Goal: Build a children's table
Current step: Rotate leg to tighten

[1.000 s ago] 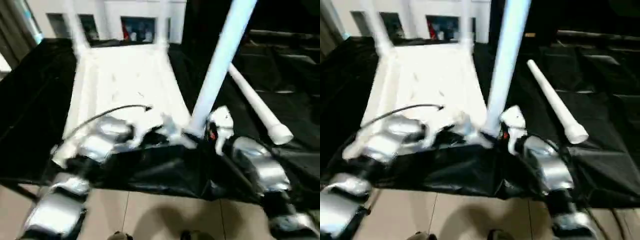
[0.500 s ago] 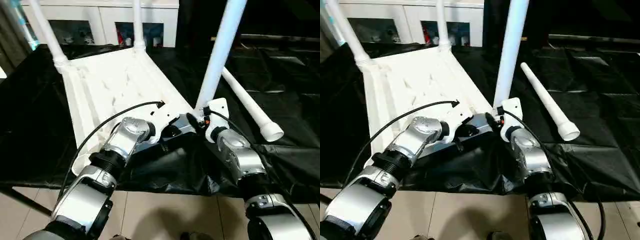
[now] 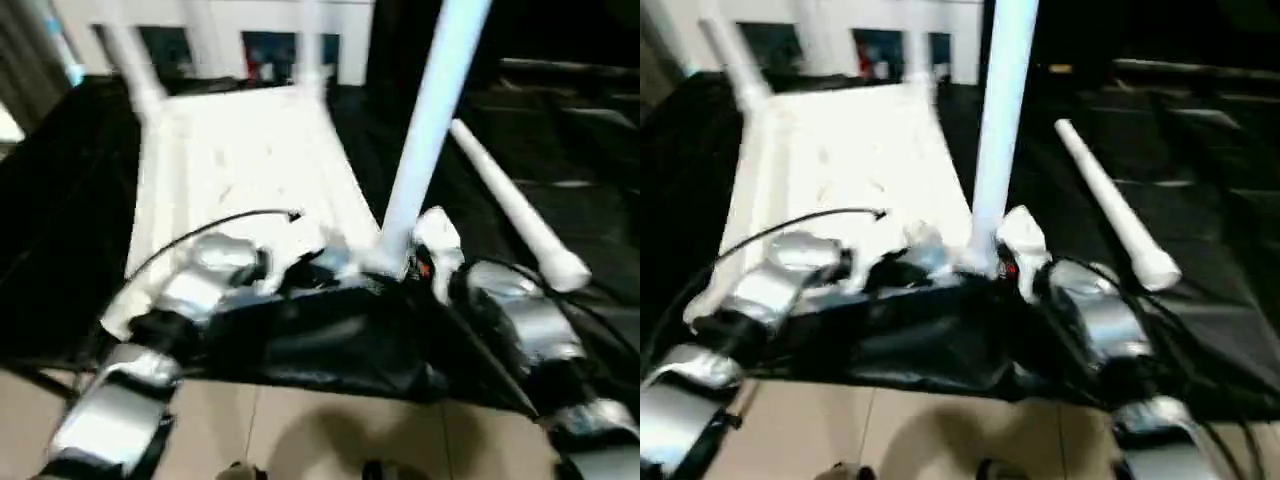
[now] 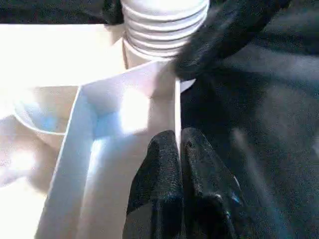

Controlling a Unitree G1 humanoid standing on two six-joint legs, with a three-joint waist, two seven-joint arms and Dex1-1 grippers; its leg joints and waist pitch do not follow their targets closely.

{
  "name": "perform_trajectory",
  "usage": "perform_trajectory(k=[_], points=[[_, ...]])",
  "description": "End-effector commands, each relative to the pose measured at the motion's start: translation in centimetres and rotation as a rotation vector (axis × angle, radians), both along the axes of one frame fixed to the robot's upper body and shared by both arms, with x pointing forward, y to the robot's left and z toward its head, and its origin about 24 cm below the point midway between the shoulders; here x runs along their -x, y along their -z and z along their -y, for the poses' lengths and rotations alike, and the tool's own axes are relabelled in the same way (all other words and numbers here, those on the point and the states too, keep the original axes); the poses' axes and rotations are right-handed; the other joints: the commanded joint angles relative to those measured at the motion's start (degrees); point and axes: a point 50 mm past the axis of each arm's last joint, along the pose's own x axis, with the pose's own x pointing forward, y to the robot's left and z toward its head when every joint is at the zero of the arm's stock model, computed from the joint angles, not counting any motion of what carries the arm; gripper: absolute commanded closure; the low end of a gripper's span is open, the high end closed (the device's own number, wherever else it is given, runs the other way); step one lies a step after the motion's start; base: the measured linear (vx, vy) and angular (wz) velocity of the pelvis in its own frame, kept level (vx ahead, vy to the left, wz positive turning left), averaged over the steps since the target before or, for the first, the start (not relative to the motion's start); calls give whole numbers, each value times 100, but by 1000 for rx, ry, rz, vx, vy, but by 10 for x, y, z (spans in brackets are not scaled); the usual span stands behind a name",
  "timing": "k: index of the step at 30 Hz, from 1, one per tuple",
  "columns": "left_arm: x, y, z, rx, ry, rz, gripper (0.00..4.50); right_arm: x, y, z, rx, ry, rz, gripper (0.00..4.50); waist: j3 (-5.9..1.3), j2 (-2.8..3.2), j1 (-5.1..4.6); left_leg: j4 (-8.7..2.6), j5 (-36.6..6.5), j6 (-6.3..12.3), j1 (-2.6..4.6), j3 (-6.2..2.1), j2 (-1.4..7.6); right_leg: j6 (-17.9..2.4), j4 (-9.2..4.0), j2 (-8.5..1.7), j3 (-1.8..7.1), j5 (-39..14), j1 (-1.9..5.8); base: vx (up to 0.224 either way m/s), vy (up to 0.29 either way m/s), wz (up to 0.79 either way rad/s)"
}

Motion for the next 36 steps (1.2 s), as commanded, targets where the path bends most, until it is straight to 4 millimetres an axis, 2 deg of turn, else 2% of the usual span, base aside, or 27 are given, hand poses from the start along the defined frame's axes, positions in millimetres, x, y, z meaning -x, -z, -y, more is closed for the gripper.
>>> perform_trajectory(k=[1, 5, 9, 10, 11, 12, 16, 17, 20, 22, 23, 25, 26, 27, 28, 29, 31, 32, 33, 35, 36], points=[[6, -6, 6, 27, 87, 9, 450, 5, 0, 1, 3, -52, -20, 69, -508, -29, 21, -297, -272, 872, 75, -22, 163, -1816, -186, -315, 237, 249, 412, 0, 0, 0], [8, -7, -1, 25, 96, 3, 450, 6, -4, 0, -29, -60, -19, 69, -475, -32, 52, -320, -610, 594, 81, -7, 153, -1673, -245, -325, 259, -370, 392, 0, 0, 0], [8, -7, -4, 21, 93, 0, 450, 5, -7, -3, -62, -67, -18, 84, -481, -41, 49, -321, -704, 453, 78, -13, 129, -1521, -269, -332, 270, -616, 397, 0, 0, 0], [8, -6, -4, 21, 93, -1, 450, 5, -7, -4, -71, -68, -16, 84, -481, -41, 50, -320, -669, 442, 74, -15, 126, -1505, -266, -332, 272, -593, 398, 0, 0, 0], [8, -6, -4, 24, 93, -4, 450, 7, -5, -6, -76, -78, -22, 97, -488, -61, 52, -317, -597, 456, 69, -19, 126, -1502, -247, -328, 273, -524, 401, 0, 0, 0], [9, -6, -4, 24, 94, -5, 450, 8, -4, -6, -76, -83, -27, 119, -491, -56, 47, -312, -543, 470, 65, -19, 121, -1503, -243, -320, 269, -463, 398, 0, 0, 0], [9, -6, -3, 23, 89, -7, 450, 12, 3, -6, -63, -91, -54, 139, -492, -70, 49, -301, -424, 555, 54, -17, 116, -1541, -218, -314, 266, -260, 401, 0, 0, 0], [9, -6, -3, 22, 88, -6, 450, 13, 4, -6, -61, -91, -55, 162, -493, -65, 50, -300, -431, 561, 56, -18, 115, -1536, -221, -316, 264, -285, 400, 0, 0, 0], [7, -4, -3, 10, 58, -1, 450, 14, 10, -6, -49, -50, -72, 168, -486, -66, 49, -303, -488, 544, 62, -17, 116, -1502, -241, -319, 266, -413, 393, 0, 0, 0], [2, -1, -1, -7, -2, 14, 450, 13, 20, -7, -42, 40, -91, 174, -459, -62, 31, -316, -604, 464, 61, -19, 109, -1438, -278, -316, 269, -652, 374, 0, 0, 0], [0, 0, 0, -11, -31, 23, 450, 11, 24, -8, -41, 94, -97, 174, -452, -63, 26, -324, -684, 424, 68, -22, 107, -1412, -295, -318, 266, -784, 372, 0, 0, 0], [-6, 1, 7, -18, -103, 37, 450, 7, 32, -10, -56, 224, -112, 175, -392, -64, -4, -361, -1102, 205, 123, -20, 104, -1241, -399, -320, 270, -1561, 321, 0, 0, 0], [-10, 2, 11, -20, -147, 45, 450, 4, 35, -12, -66, 301, -113, 175, -384, -66, -12, -365, -1218, 149, 131, -30, 94, -1172, -422, -326, 264, -1801, 321, 0, 0, 0], [-19, 4, 20, -32, -274, 49, 450, -3, 40, -17, -82, 443, -111, 175, -373, -77, -44, -385, -1360, -12, 143, -60, 78, -967, -470, -333, 255, -2342, 325, 0, 0, 0], [-19, 4, 20, -32, -274, 49, 450, -3, 40, -17, -82, 443, -111, 175, -363, -75, -69, -388, -1427, -38, 156, -49, 70, -928, -487, -320, 259, -2454, 296, 0, 0, 0], [-23, 4, 26, -27, -344, 53, 450, -8, 42, -19, -92, 540, -123, 175, -347, -77, -102, -390, -1538, -62, 173, -55, 54, -846, -531, -313, 251, -2675, 286, 0, 0, 0], [-28, 4, 40, -17, -419, 58, 450, -14, 47, -27, -111, 668, -167, 175, -365, -70, -127, -392, -1501, -56, 156, -68, 36, -777, -550, -316, 241, -2742, 299, 0, 0, 0], [-29, 3, 42, -14, -424, 61, 450, -14, 47, -29, -112, 675, -170, 175, -373, -66, -131, -394, -1491, -53, 160, -78, 42, -778, -553, -325, 238, -2722, 300, 0, 0, 0], [-29, 2, 48, -7, -432, 68, 450, -16, 48, -34, -114, 685, -174, 175, -369, -71, -136, -400, -1440, -5, 125, -79, 31, -757, -559, -311, 224, -2624, 324, 0, 0, 0], [-28, -1, 64, 11, -385, 81, 450, -19, 41, -53, -131, 627, -139, 175, -377, -27, -123, -410, -1441, 44, 137, -81, 45, -814, -556, -314, 224, -2364, 318, 0, 0, 0], [-27, -2, 67, 15, -361, 82, 450, -20, 37, -59, -158, 601, -126, 175, -381, -44, -128, -419, -1477, 92, 127, -81, 52, -881, -546, -314, 221, -2193, 335, 0, 0, 0]])
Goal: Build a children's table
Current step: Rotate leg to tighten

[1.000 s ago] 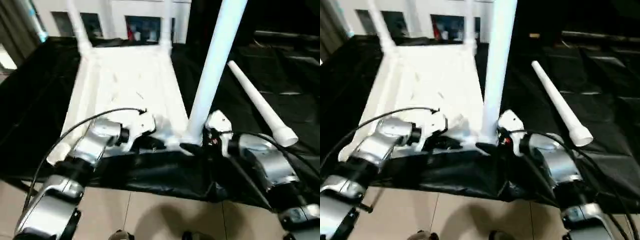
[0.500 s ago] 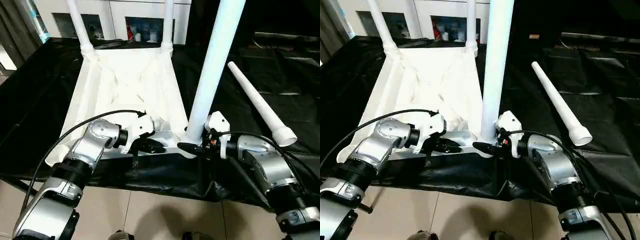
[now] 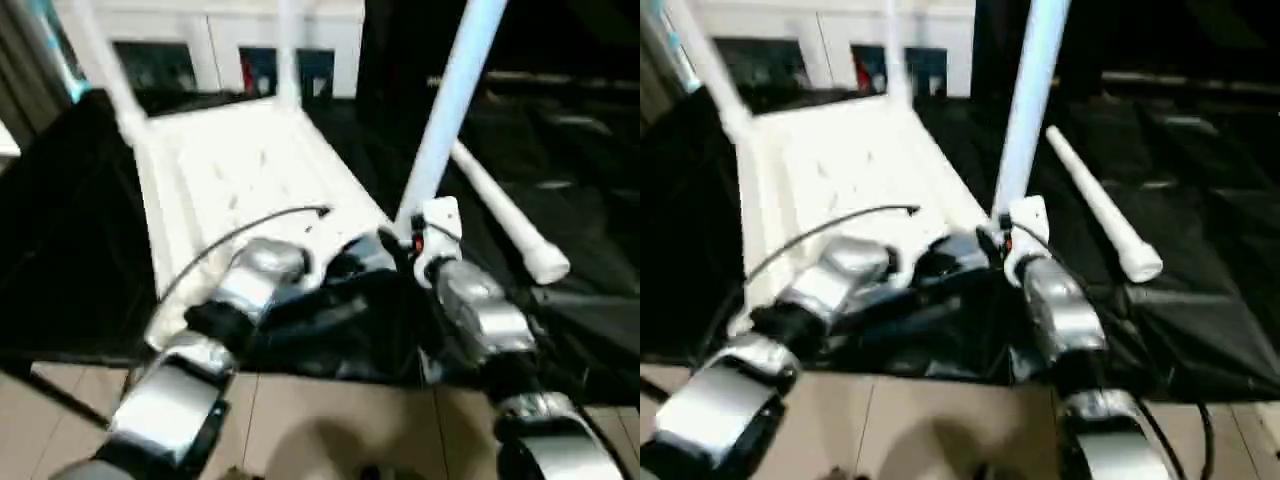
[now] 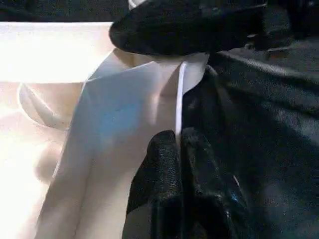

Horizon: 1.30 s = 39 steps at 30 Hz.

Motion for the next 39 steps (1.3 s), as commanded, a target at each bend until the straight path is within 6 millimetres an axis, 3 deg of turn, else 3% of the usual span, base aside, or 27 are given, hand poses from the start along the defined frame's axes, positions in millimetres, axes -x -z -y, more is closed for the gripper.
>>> perform_trajectory(k=[1, 3, 8, 11, 13, 14, 17, 19, 23, 27, 29, 31, 36, 39], points=[[-7, -13, 6, 6, -37, 74, 450, 13, 21, -36, -47, -135, -94, 141, -376, -17, -6, -448, -1461, 162, 41, -81, 62, -954, -525, -304, 202, -2097, 244, 0, 0, 0], [-6, -14, 7, 9, -8, 83, 450, 12, 17, -37, -61, -155, -77, 106, -379, -25, -4, -448, -1392, 207, 27, -80, 68, -1042, -495, -307, 210, -1881, 260, 0, 0, 0], [-4, -15, -2, 14, 71, 96, 450, 11, 5, -31, -46, -287, -23, 90, -393, -41, -10, -437, -1335, 303, 1, -77, 66, -1102, -483, -318, 208, -1843, 292, 0, 0, 0], [0, -16, -15, 29, 166, 92, 450, 15, -2, -22, -19, -427, 5, 90, -409, -39, -10, -419, -1043, 428, -38, -70, 73, -1193, -433, -321, 215, -1413, 306, 0, 0, 0], [3, -15, -22, 28, 207, 79, 450, 18, -6, -17, -2, -485, 13, 90, -434, -37, 1, -402, -900, 515, -25, -66, 89, -1338, -388, -319, 219, -1089, 315, 0, 0, 0], [5, -16, -26, 34, 246, 72, 450, 20, -8, -12, 12, -527, 18, 90, -433, -60, 6, -401, -836, 553, -40, -65, 87, -1362, -382, -310, 216, -991, 324, 0, 0, 0], [11, -17, -38, 41, 328, 37, 450, 26, -14, -1, 46, -625, 25, 90, -482, -19, 48, -356, -361, 761, -35, -48, 126, -1676, -231, -303, 229, -25, 316, 0, 0, 0], [16, -17, -49, 31, 378, 11, 450, 33, -19, 9, 79, -711, 20, 90, -484, -14, 82, -346, -296, 836, -31, -40, 136, -1760, -205, -291, 213, 203, 316, 0, 0, 0], [20, -19, -60, 31, 427, -16, 450, 41, -22, 18, 112, -805, -4, 90, -482, -14, 146, -331, -302, 881, -11, -14, 161, -1809, -182, -300, 220, 240, 288, 0, 0, 0], [20, -20, -66, 28, 428, -15, 450, 43, -21, 18, 104, -816, -19, 107, -459, -45, 185, -356, -568, 654, -6, -7, 154, -1686, -237, -324, 234, -321, 286, 0, 0, 0], [20, -20, -66, 27, 426, -15, 450, 43, -20, 18, 104, -818, -23, 107, -454, -43, 179, -361, -621, 583, -14, -10, 146, -1620, -254, -328, 238, -459, 288, 0, 0, 0], [20, -20, -67, 26, 426, -16, 450, 44, -19, 16, 99, -821, -28, 135, -461, -57, 174, -359, -602, 547, -16, -11, 140, -1581, -252, -323, 241, -480, 292, 0, 0, 0], [21, -20, -66, 31, 430, -19, 450, 49, -14, 14, 106, -846, -51, 168, -482, -56, 187, -340, -383, 632, -23, -12, 139, -1604, -212, -311, 236, -192, 294, 0, 0, 0], [17, -17, -61, 19, 371, 24, 450, 44, -8, 16, 119, -735, -54, 173, -480, -70, 183, -339, -370, 643, -28, -12, 136, -1607, -221, -323, 240, -237, 288, 0, 0, 0]])
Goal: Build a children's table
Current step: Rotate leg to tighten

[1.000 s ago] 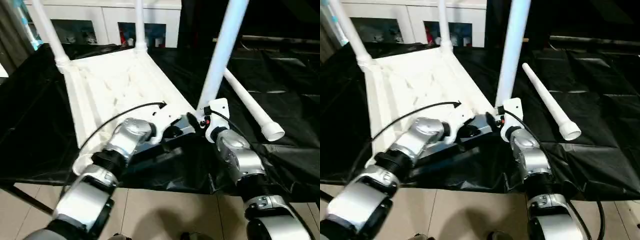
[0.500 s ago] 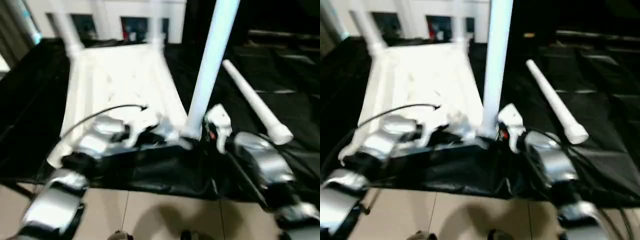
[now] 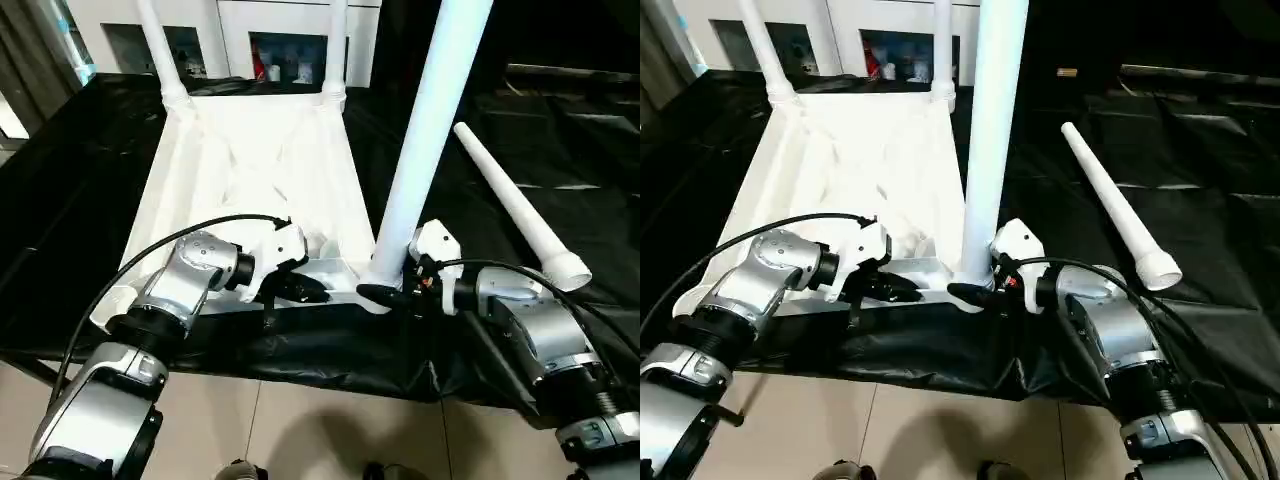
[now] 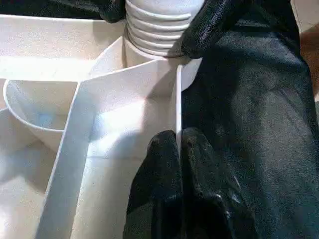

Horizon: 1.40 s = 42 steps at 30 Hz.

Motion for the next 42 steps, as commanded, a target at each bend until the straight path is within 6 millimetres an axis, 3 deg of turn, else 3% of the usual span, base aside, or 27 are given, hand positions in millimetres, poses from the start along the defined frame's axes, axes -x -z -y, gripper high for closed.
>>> perform_trajectory(k=[1, 2, 3, 4, 5, 6, 8, 10, 11, 15, 16, 17, 18, 21, 23, 29, 30, 31, 32, 33, 37, 42], points=[[-6, -7, 11, 29, -45, 86, 450, 0, 13, -1, 27, 96, -20, 174, -479, -61, -16, -333, -415, 571, 60, -28, 120, -1556, -256, -313, 250, -368, 395, 0, 0, 0], [-7, -7, 11, 29, -48, 86, 450, 0, 13, -1, 26, 100, -20, 174, -472, -62, -28, -337, -469, 535, 60, -29, 119, -1530, -273, -319, 254, -472, 387, 0, 0, 0], [-13, -4, 17, 27, -144, 106, 450, -5, 21, -2, -14, 259, -38, 174, -455, -77, -43, -348, -626, 450, 62, -30, 105, -1454, -311, -316, 254, -762, 387, 0, 0, 0], [-13, -4, 17, 27, -144, 106, 450, -5, 21, -2, -14, 259, -38, 174, -436, -74, -55, -365, -826, 341, 84, -38, 103, -1361, -362, -318, 247, -1151, 370, 0, 0, 0], [-17, -3, 25, 31, -212, 125, 450, -8, 27, -4, -51, 382, -64, 175, -429, -72, -61, -369, -923, 290, 93, -41, 100, -1292, -385, -321, 249, -1350, 364, 0, 0, 0], [-19, -2, 28, 33, -234, 134, 450, -8, 29, -6, -62, 421, -74, 175, -410, -103, -82, -384, -1004, 212, 99, -37, 95, -1167, -420, -318, 257, -1676, 350, 0, 0, 0], [-24, -1, 43, 50, -323, 148, 450, -10, 37, -13, -99, 542, -115, 175, -405, -67, -96, -396, -1098, 112, 120, -53, 93, -1051, -463, -327, 250, -1990, 339, 0, 0, 0], [-26, 0, 57, 61, -389, 137, 450, -12, 45, -22, -107, 628, -145, 175, -402, -81, -125, -412, -1196, 66, 131, -66, 74, -964, -499, -313, 236, -2138, 342, 0, 0, 0], [-27, 1, 70, 62, -416, 129, 450, -14, 49, -32, -101, 660, -160, 175, -397, -39, -131, -414, -1202, 50, 135, -66, 78, -967, -494, -319, 244, -2119, 330, 0, 0, 0], [-23, 1, 86, 58, -370, 123, 450, -17, 46, -51, -88, 593, -133, 175, -374, -29, -174, -440, -1468, 66, 142, -79, 66, -926, -556, -312, 222, -2232, 337, 0, 0, 0], [-22, 0, 87, 59, -358, 124, 450, -18, 44, -53, -102, 578, -127, 140, -376, -15, -176, -443, -1503, 81, 147, -87, 65, -930, -549, -317, 224, -2207, 347, 0, 0, 0], [-22, -1, 88, 57, -343, 126, 450, -18, 40, -55, -126, 561, -120, 140, -375, -20, -181, -449, -1513, 96, 140, -86, 64, -928, -553, -310, 224, -2186, 350, 0, 0, 0], [-22, -1, 86, 48, -335, 127, 450, -19, 37, -55, -146, 546, -116, 105, -385, -27, -181, -450, -1497, 111, 145, -89, 72, -957, -540, -311, 226, -2086, 356, 0, 0, 0], [-23, -2, 81, 47, -324, 130, 450, -19, 32, -52, -125, 485, -70, 91, -385, -30, -184, -452, -1482, 161, 130, -88, 76, -1027, -522, -316, 227, -1952, 364, 0, 0, 0], [-23, -4, 76, 56, -299, 143, 450, -18, 28, -47, -117, 426, -41, 91, -382, -66, -179, -445, -1454, 207, 125, -83, 70, -1041, -526, -314, 226, -1943, 376, 0, 0, 0], [-16, -4, 51, 63, -167, 135, 450, -12, 9, -17, -123, 233, -2, 91, -410, -65, -144, -411, -983, 483, 81, -67, 91, -1262, -436, -332, 241, -1249, 420, 0, 0, 0], [-14, -5, 47, 68, -141, 124, 450, -11, 7, -12, -115, 208, 0, 91, -443, -62, -146, -392, -731, 573, 57, -72, 93, -1371, -371, -327, 237, -875, 442, 0, 0, 0], [-12, -5, 43, 68, -111, 112, 450, -9, 5, -7, -99, 173, -3, 91, -443, -62, -146, -392, -731, 573, 57, -72, 93, -1371, -371, -327, 237, -875, 442, 0, 0, 0], [-10, -5, 38, 65, -83, 104, 450, -6, 3, -3, -82, 137, 0, 91, -472, -57, -143, -374, -496, 654, 43, -78, 102, -1472, -302, -316, 237, -476, 461, 0, 0, 0], [-7, -5, 32, 53, -45, 93, 450, -3, 1, 2, -66, 102, 0, 91, -468, -36, -130, -348, -309, 816, 40, -60, 121, -1623, -256, -298, 233, 12, 433, 0, 0, 0], [1, -4, 20, 48, 28, 51, 450, 3, -4, 11, -46, 39, -7, 91, -461, -33, -104, -354, -434, 812, 57, -52, 146, -1702, -250, -304, 221, -88, 426, 0, 0, 0], [8, -3, 11, 42, 74, 16, 450, 7, -3, 13, -12, -18, -20, 91, -424, -32, -52, -378, -734, 605, 93, -21, 161, -1623, -307, -312, 244, -590, 376, 0, 0, 0]])
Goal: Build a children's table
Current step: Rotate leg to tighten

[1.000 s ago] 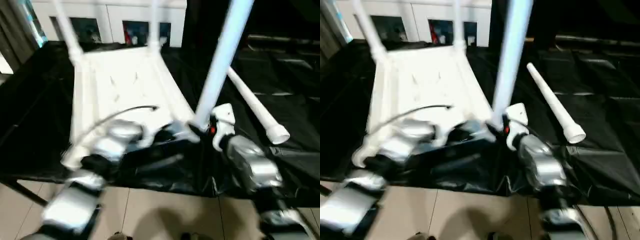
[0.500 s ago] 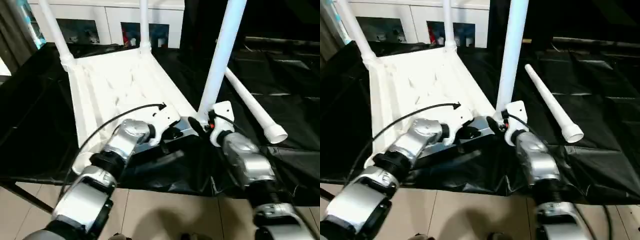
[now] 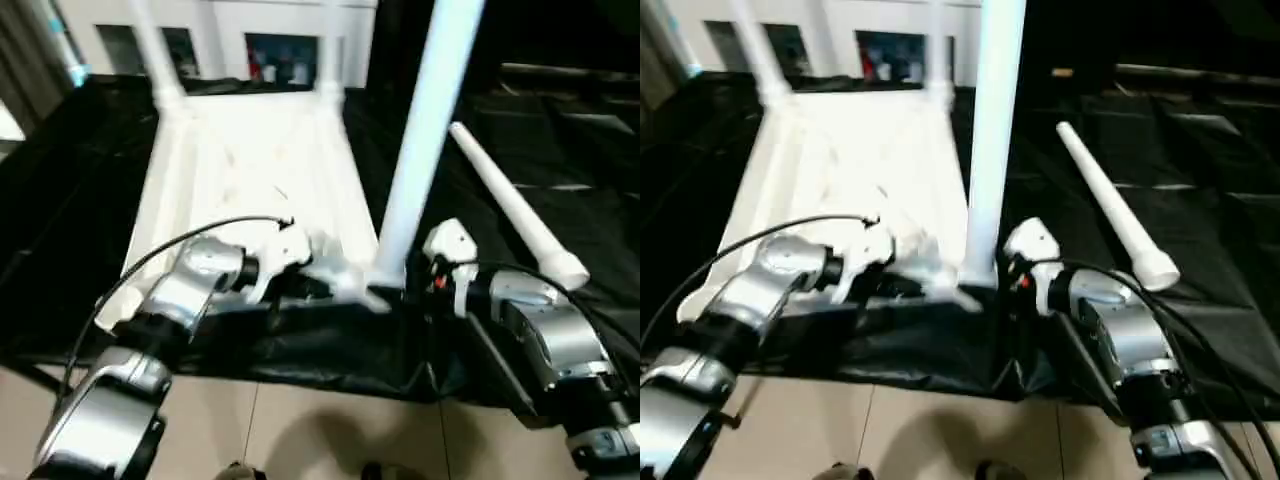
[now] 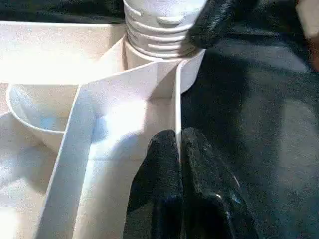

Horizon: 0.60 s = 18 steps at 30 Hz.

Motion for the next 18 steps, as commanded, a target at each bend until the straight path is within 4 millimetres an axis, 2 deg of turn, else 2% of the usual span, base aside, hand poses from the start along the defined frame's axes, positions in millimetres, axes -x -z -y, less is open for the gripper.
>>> perform_trajectory(k=[1, 3, 4, 11, 12, 14, 15, 16, 17, 18], points=[[3, -5, 7, 30, 55, 7, 450, 2, 0, 1, 7, -18, -3, 91, -416, -22, -10, -359, -766, 573, 86, -21, 160, -1611, -296, -315, 250, -639, 350, 0, 0, 0], [3, -5, 6, 29, 54, 6, 450, 3, 1, -1, 5, -23, -11, 116, -410, -29, 3, -372, -817, 466, 83, -28, 152, -1533, -307, -317, 253, -785, 354, 0, 0, 0], [3, -5, 6, 27, 52, 6, 450, 4, 3, -2, 5, -35, -19, 126, -409, -61, -1, -373, -803, 448, 78, -28, 146, -1500, -308, -315, 255, -787, 356, 0, 0, 0], [2, -5, 6, 23, 33, 16, 450, 7, 8, -3, 16, -38, -34, 169, -421, -45, 0, -357, -628, 518, 62, -30, 134, -1500, -284, -311, 254, -582, 364, 0, 0, 0], [0, -5, 7, 20, 4, 23, 450, 6, 10, -2, 16, -3, -33, 174, -417, -49, -4, -360, -666, 503, 63, -30, 136, -1483, -293, -315, 254, -662, 362, 0, 0, 0], [-10, -4, 14, 36, -112, 46, 450, -3, 21, -2, 0, 196, -43, 174, -402, -39, -12, -366, -710, 440, 63, -35, 126, -1464, -321, -320, 255, -774, 348, 0, 0, 0], [-14, -4, 19, 46, -166, 54, 450, -7, 27, -1, -7, 298, -56, 175, -386, -60, -45, -380, -857, 332, 81, -30, 113, -1408, -362, -312, 254, -1057, 329, 0, 0, 0], [-17, -3, 24, 47, -201, 57, 450, -9, 31, -2, -15, 359, -73, 175, -370, -51, -57, -390, -1043, 231, 111, -31, 100, -1320, -411, -318, 255, -1473, 312, 0, 0, 0], [-19, -3, 28, 43, -229, 60, 450, -11, 34, -3, -18, 414, -84, 176, -375, -58, -66, -397, -1058, 178, 115, -46, 101, -1272, -417, -327, 252, -1607, 325, 0, 0, 0], [-21, -2, 31, 37, -251, 63, 450, -12, 36, -3, -20, 454, -92, 176, -370, -48, -83, -410, -1057, 141, 76, -70, 93, -1167, -427, -327, 242, -1746, 357, 0, 0, 0]])
